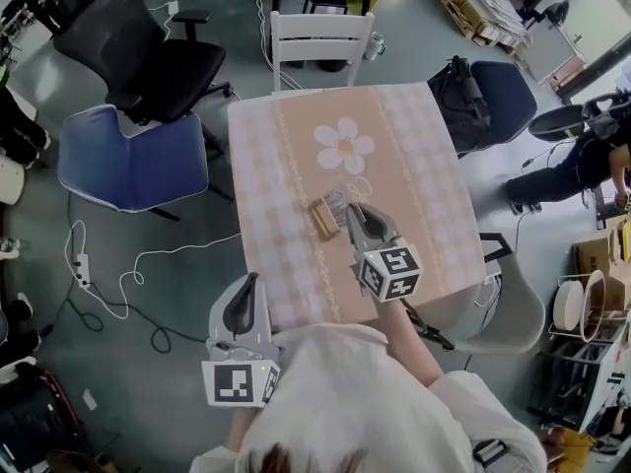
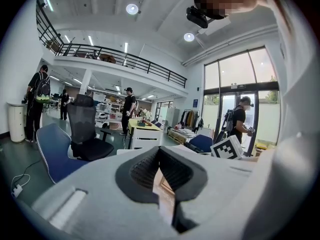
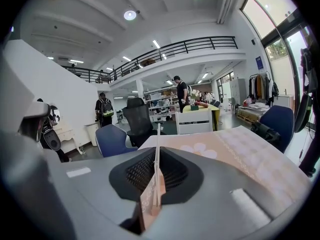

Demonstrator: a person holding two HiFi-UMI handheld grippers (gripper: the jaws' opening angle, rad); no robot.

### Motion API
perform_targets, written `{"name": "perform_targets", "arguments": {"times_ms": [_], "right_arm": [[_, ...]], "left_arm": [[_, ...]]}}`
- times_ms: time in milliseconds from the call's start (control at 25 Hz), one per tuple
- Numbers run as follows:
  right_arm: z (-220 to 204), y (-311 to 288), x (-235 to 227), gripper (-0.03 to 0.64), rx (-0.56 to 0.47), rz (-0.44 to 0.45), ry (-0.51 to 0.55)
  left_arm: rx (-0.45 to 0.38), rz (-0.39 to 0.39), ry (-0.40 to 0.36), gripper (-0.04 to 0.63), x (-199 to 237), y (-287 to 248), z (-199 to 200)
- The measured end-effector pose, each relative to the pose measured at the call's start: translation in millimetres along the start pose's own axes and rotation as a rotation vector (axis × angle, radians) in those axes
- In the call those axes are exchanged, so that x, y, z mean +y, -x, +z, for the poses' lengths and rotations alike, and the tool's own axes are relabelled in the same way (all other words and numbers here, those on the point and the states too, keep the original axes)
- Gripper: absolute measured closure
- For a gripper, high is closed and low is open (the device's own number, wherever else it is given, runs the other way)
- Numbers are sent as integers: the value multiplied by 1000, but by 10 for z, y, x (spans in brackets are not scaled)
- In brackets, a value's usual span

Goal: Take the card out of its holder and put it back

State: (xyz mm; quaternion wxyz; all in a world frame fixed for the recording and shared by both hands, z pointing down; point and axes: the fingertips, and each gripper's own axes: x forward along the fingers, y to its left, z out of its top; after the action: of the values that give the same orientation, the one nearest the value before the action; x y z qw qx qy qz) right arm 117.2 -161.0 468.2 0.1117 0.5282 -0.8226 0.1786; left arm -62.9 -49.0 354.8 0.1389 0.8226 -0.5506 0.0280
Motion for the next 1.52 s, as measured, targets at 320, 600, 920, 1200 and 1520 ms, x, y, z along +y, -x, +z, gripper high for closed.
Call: {"name": "perform_targets", "arguments": {"times_ms": [320, 600, 920, 1200, 1520], "right_arm": [[375, 305, 71, 601, -105, 1, -15], [934, 750, 250, 601, -271, 12, -4], [1346, 1355, 408, 601, -424, 4, 6], [1187, 1747, 396, 601, -460, -41, 0], [788, 1982, 543, 601, -400, -47, 1]], "left_arm": [[-17, -22, -5, 595, -59, 35, 38], [-18, -51, -15, 595, -113, 65, 53], [-30, -77, -12, 595, -161, 153, 115], [-26, -92, -21, 595, -193, 244, 93], [-10, -102, -12, 595, -240, 290, 84]]}}
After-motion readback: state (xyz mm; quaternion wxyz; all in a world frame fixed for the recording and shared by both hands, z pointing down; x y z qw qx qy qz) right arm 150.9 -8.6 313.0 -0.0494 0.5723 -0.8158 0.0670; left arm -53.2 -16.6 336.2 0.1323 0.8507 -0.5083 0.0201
